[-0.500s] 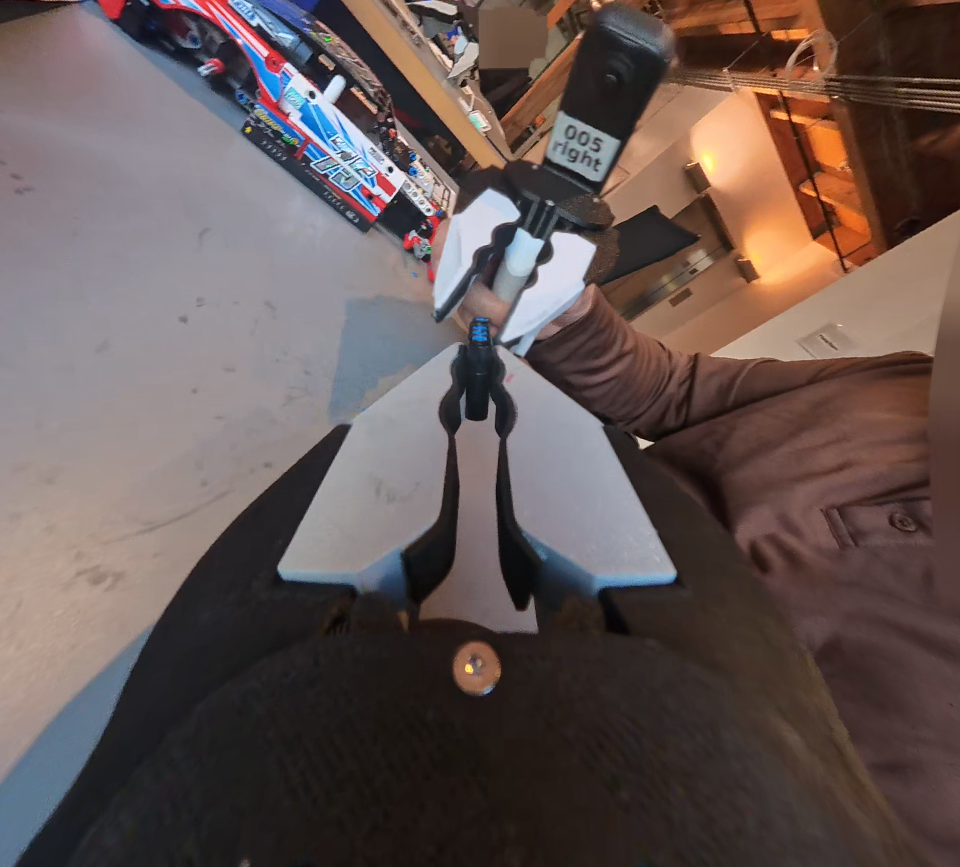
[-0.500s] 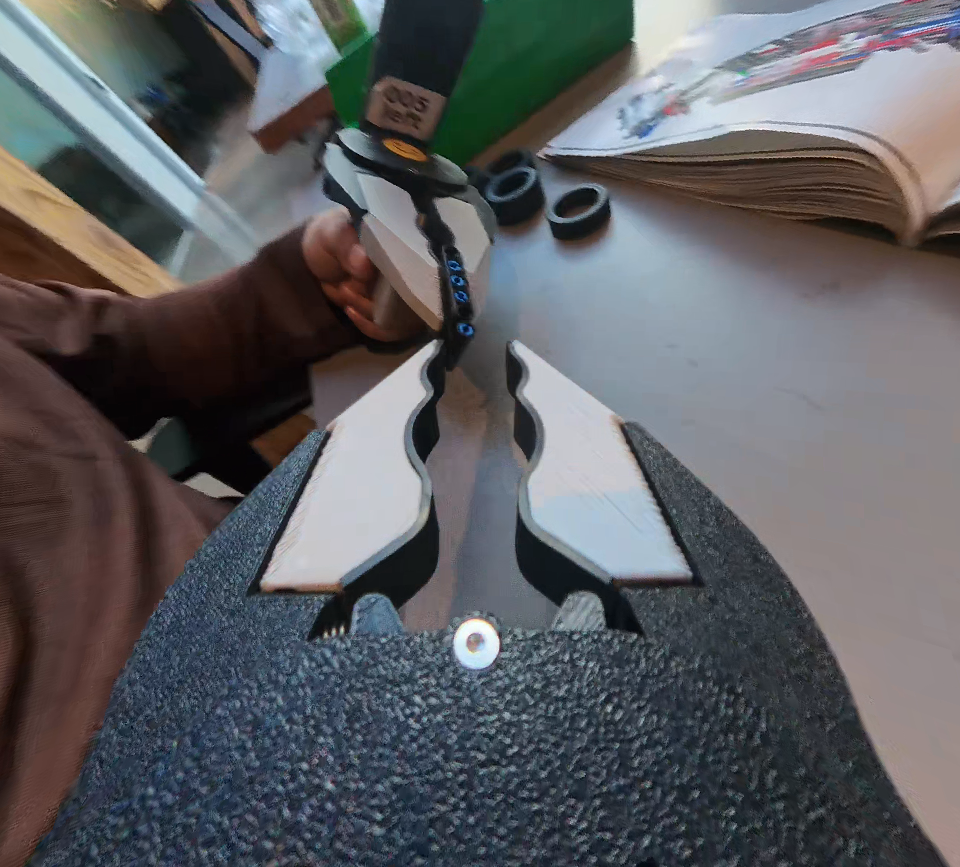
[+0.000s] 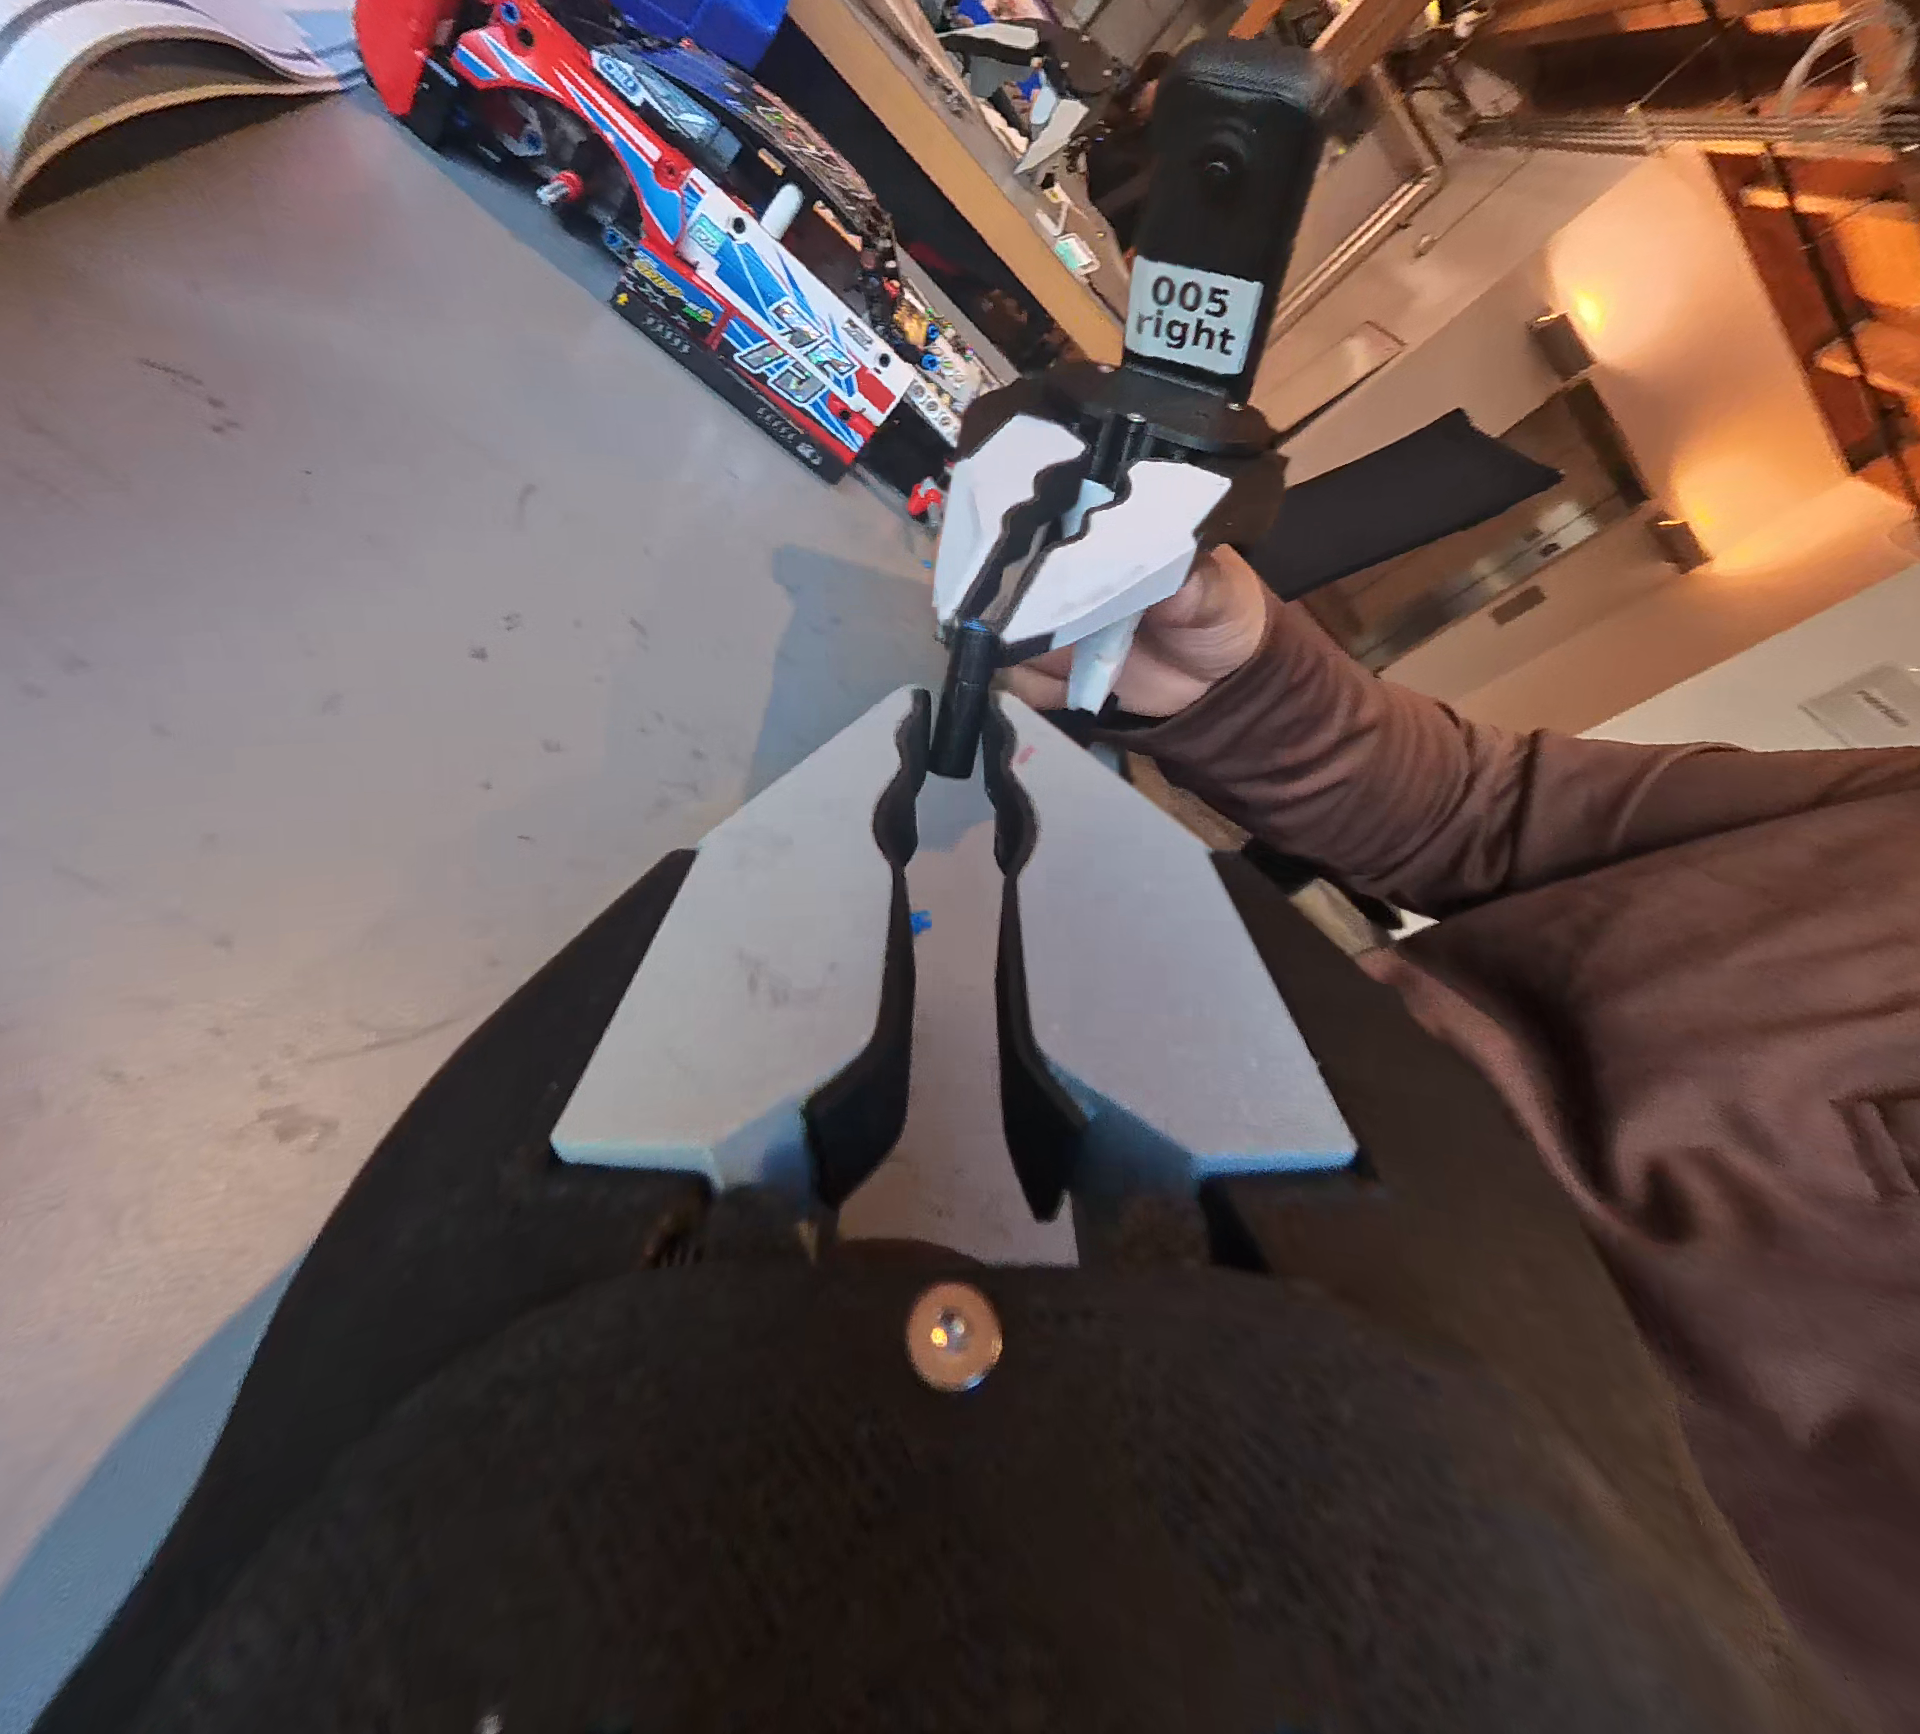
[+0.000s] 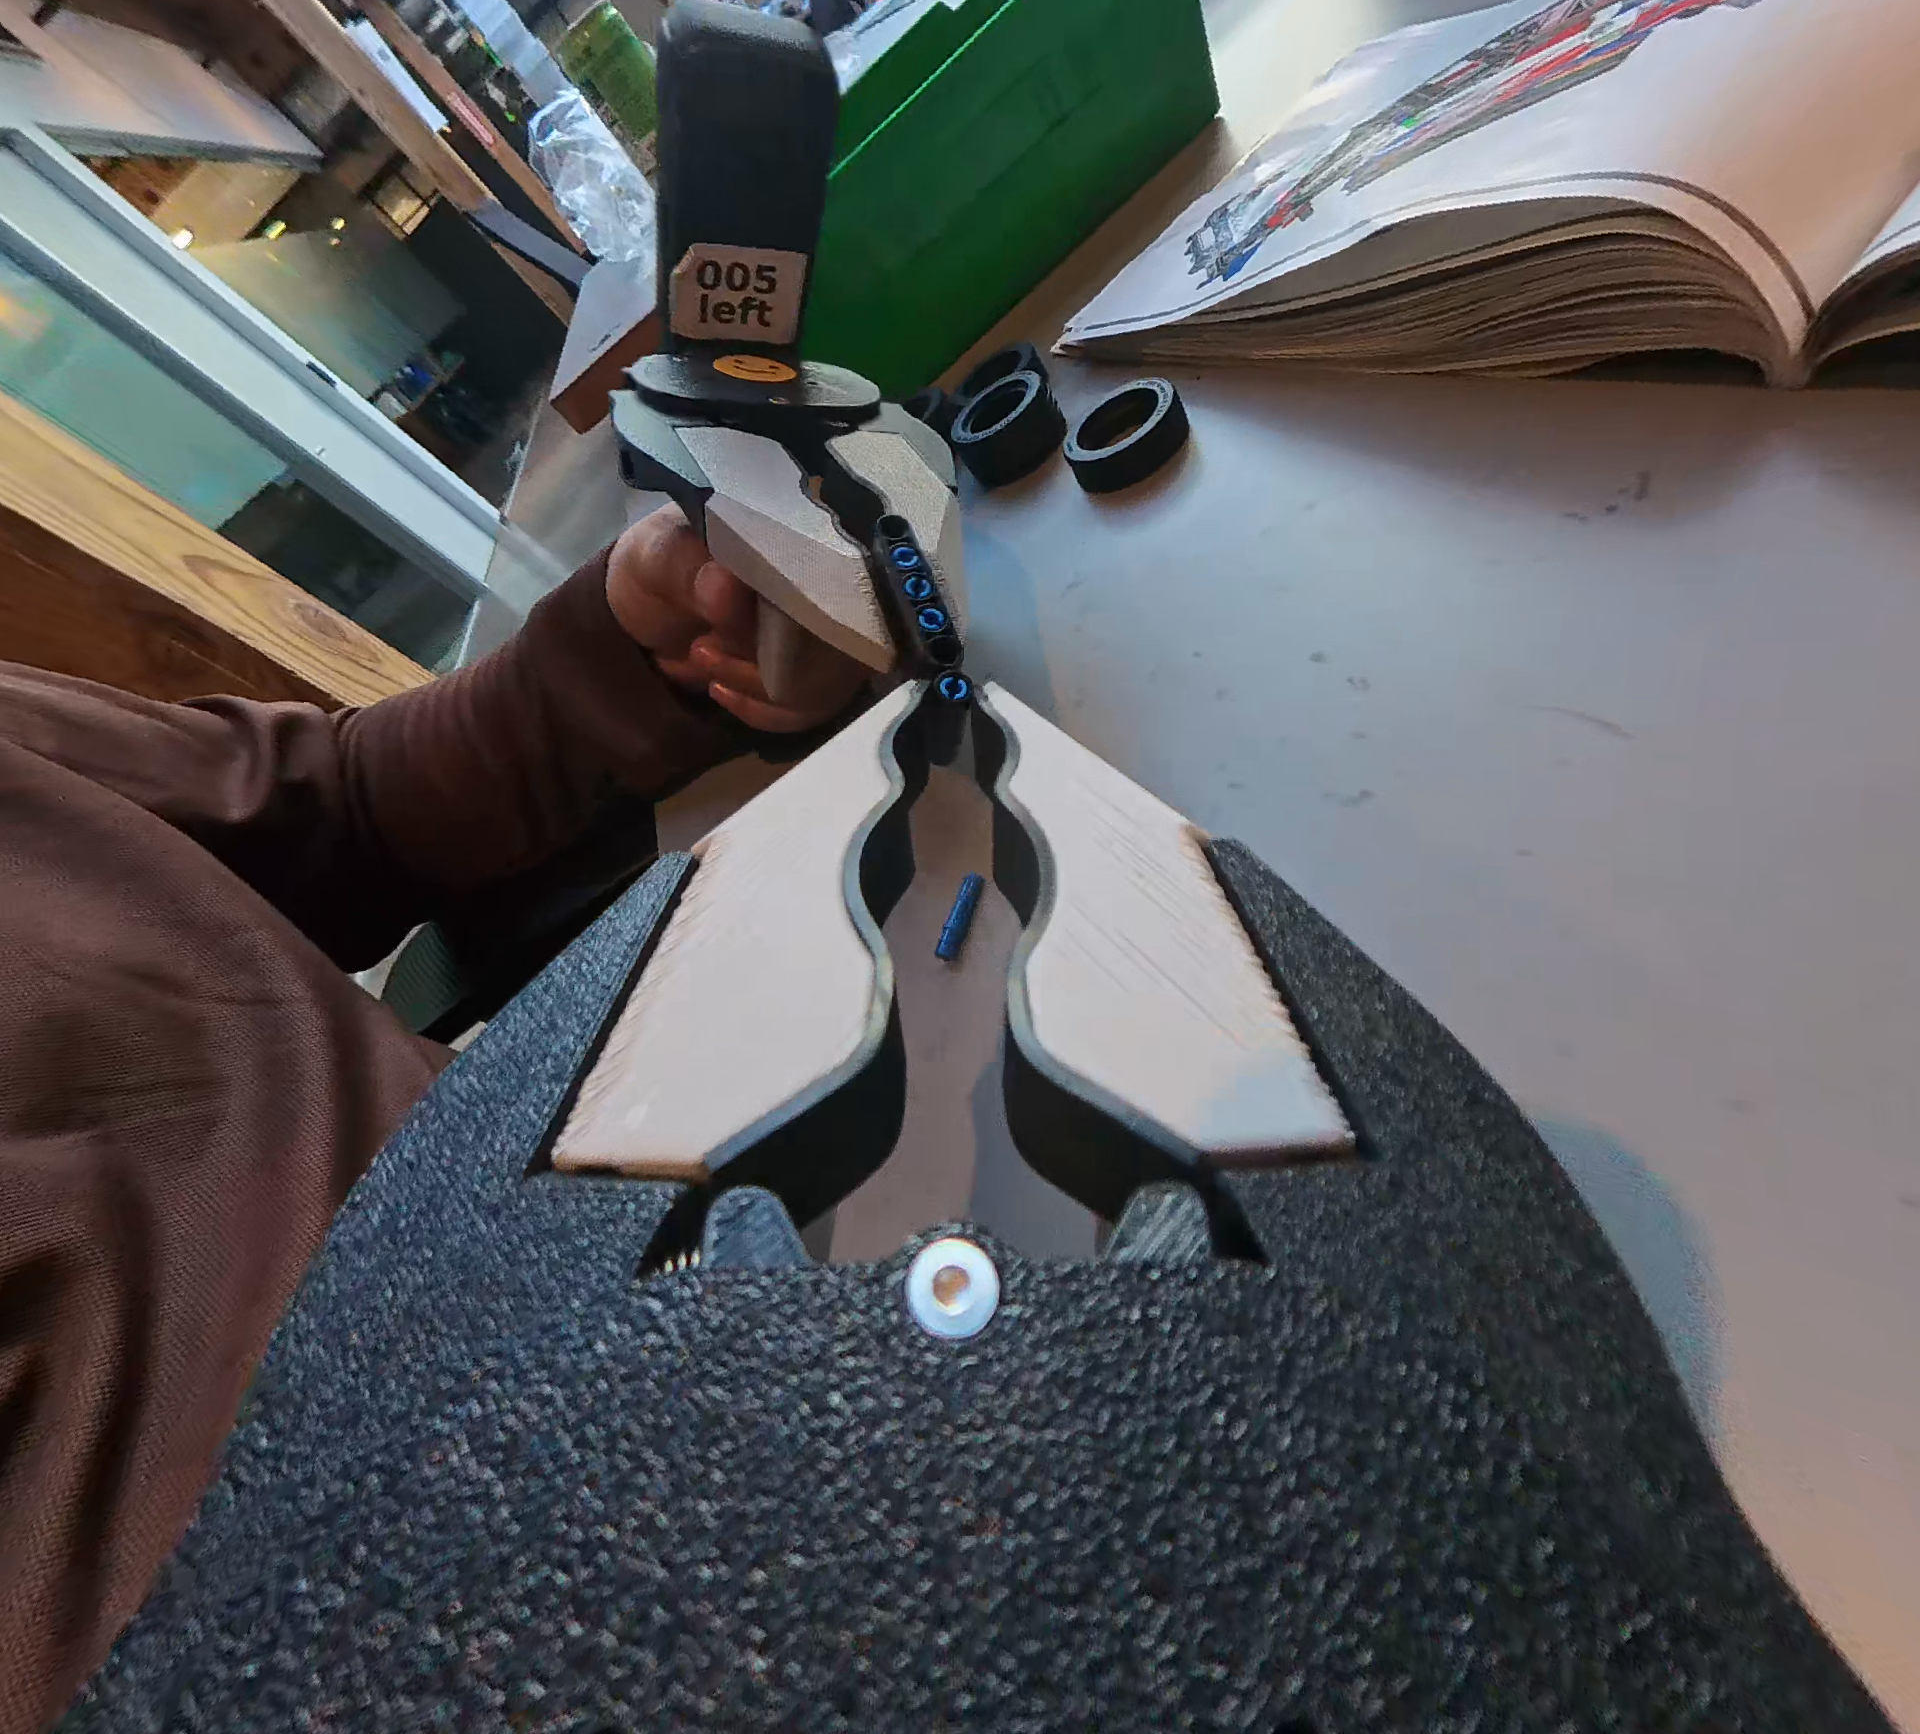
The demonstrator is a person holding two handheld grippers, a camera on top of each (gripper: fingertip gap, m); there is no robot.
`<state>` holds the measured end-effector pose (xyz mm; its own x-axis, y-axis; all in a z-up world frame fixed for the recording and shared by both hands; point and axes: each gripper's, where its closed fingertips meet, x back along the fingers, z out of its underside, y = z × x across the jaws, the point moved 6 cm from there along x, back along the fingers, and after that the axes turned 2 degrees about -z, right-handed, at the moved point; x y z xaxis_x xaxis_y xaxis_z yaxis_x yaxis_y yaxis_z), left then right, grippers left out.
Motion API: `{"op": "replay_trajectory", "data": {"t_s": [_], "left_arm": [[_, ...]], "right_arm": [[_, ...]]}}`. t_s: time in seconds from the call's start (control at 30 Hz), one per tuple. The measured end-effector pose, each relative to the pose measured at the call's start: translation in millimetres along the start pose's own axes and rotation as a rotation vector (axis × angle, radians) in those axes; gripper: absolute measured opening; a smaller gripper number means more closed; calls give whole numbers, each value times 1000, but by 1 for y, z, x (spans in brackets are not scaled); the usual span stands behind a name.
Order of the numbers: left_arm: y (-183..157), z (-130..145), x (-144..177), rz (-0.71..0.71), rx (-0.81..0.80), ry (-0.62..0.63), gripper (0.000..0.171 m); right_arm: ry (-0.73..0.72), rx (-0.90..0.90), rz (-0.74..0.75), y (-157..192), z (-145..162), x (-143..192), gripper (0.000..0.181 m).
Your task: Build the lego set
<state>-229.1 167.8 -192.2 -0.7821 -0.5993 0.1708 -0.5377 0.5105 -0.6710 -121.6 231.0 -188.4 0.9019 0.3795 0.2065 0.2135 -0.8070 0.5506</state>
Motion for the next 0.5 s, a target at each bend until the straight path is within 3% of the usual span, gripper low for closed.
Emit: {"op": "replay_trajectory", "data": {"t_s": [0.23, 0.5], "left_arm": [[3, 0, -2, -37, 0, 14, 5], [-7, 0, -3, 74, -3, -10, 5]], "right_arm": [[14, 61, 44, -4, -4, 3, 9], [4, 126, -26, 6, -13, -4, 15]]}}
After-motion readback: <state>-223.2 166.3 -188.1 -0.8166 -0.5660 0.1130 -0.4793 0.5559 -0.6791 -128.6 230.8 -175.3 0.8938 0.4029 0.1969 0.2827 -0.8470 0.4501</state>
